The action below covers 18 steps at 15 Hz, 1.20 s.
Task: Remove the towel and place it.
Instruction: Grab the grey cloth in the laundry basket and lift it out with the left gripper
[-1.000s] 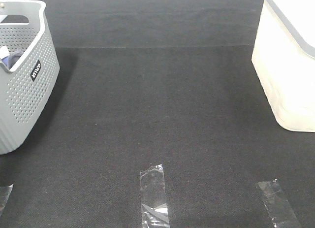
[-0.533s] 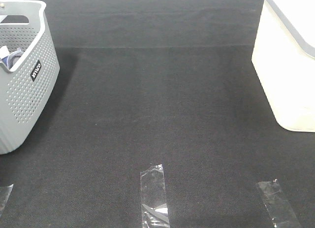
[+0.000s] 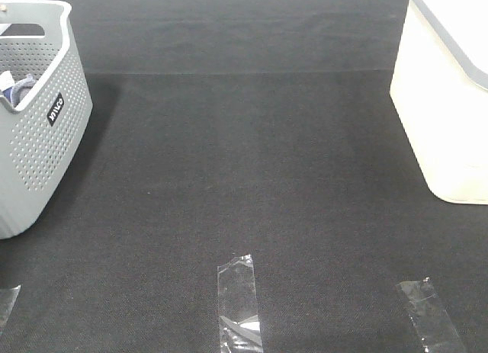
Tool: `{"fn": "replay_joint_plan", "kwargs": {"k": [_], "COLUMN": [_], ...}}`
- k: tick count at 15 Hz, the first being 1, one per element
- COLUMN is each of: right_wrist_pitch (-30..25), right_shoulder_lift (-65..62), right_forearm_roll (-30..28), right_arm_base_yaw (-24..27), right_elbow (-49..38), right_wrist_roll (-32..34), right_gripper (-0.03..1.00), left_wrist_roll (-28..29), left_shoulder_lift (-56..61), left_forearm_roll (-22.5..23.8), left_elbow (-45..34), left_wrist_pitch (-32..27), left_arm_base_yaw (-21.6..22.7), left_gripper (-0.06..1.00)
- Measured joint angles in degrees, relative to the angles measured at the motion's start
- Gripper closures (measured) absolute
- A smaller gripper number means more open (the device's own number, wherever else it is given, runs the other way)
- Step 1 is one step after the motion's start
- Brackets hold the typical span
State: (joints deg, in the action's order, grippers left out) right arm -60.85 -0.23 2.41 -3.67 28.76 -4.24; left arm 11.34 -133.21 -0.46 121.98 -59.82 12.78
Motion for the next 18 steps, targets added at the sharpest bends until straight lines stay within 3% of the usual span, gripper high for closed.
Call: {"fn": "replay_joint_plan", "kwargs": {"k": [4,10,15,18], "right_wrist_pitch": [0.0,0.0,0.0,0.0], "right_shoulder_lift": [0.0,0.0,0.0,0.0], "right_forearm_roll": [0.0,0.0,0.0,0.0], "right_arm_base_yaw": [0.0,0.0,0.0,0.0], "right_elbow": [0.0,0.0,0.0,0.0], "right_wrist_roll": [0.0,0.0,0.0,0.0], "right_gripper": [0.39,0.39,0.39,0.39], "left_wrist_roll": [-0.2,-1.9,-3.3,-4.9], "left_shoulder_lift": [-1.3,-2.5,-3.5,-3.5], "left_forearm_roll": [-0.6,-3.1,-4.1,-4.1], "left_elbow": [0.0,0.1,0.2,0.2], "left_wrist_pitch": [3.6,7.0,7.9,8.0], "left_arm_base_yaw": [0.0,0.0,0.0,0.0], "left_gripper": [0.4,0.41,0.63,0.65]}}
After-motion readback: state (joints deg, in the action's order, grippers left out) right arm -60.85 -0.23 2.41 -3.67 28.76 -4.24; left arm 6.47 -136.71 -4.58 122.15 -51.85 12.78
